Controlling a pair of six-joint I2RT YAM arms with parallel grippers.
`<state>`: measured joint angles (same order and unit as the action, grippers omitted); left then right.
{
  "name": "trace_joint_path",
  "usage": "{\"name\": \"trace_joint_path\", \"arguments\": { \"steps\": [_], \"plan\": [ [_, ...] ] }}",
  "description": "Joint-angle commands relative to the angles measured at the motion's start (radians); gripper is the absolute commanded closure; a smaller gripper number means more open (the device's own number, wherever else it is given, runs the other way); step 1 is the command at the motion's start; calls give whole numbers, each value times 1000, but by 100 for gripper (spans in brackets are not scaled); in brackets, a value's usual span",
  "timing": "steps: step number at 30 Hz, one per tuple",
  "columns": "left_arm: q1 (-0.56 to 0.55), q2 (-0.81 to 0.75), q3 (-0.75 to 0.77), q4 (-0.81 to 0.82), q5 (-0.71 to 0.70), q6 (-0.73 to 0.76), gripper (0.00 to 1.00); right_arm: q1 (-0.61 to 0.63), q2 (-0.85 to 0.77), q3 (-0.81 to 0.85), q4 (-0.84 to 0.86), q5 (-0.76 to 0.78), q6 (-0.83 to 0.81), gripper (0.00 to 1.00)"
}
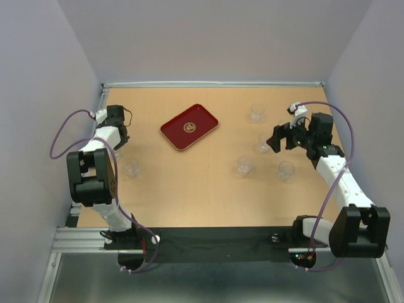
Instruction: Place the glasses into the tray
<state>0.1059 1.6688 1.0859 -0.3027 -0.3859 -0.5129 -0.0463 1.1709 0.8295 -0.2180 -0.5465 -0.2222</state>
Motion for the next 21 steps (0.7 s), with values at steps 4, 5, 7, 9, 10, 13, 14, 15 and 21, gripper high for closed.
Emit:
{"name": "trace_joint_path", "arguments": {
  "steps": [4,5,7,9,10,13,14,15,21],
  "plan": [
    [-15,-18,72,-3,-68,43,94,-1,-31,25,11,8,-20,0],
    [-26,-46,72,-3,-91,48,96,-1,-34,26,9,8,-19,0],
    [-49,-76,78,0,-96,79,100,-1,-33,26,9,5,-20,0],
    [-87,-109,101,8,-55,106,100,-1,-34,25,9,2,-20,0],
    [-101,-113,112,13,-32,122,100,-1,-31,26,9,-1,-20,0],
    [-178,-104,164,37,86,191,100,-1,-34,25,9,-3,-22,0],
    [-199,-83,192,62,143,230,100,-1,-34,23,11,-3,-25,0],
    [-236,-67,207,72,169,249,100,-1,-36,23,9,-3,-25,0],
    [-354,151,460,64,286,326,100,-1,-33,19,11,0,-35,0]
  ]
}}
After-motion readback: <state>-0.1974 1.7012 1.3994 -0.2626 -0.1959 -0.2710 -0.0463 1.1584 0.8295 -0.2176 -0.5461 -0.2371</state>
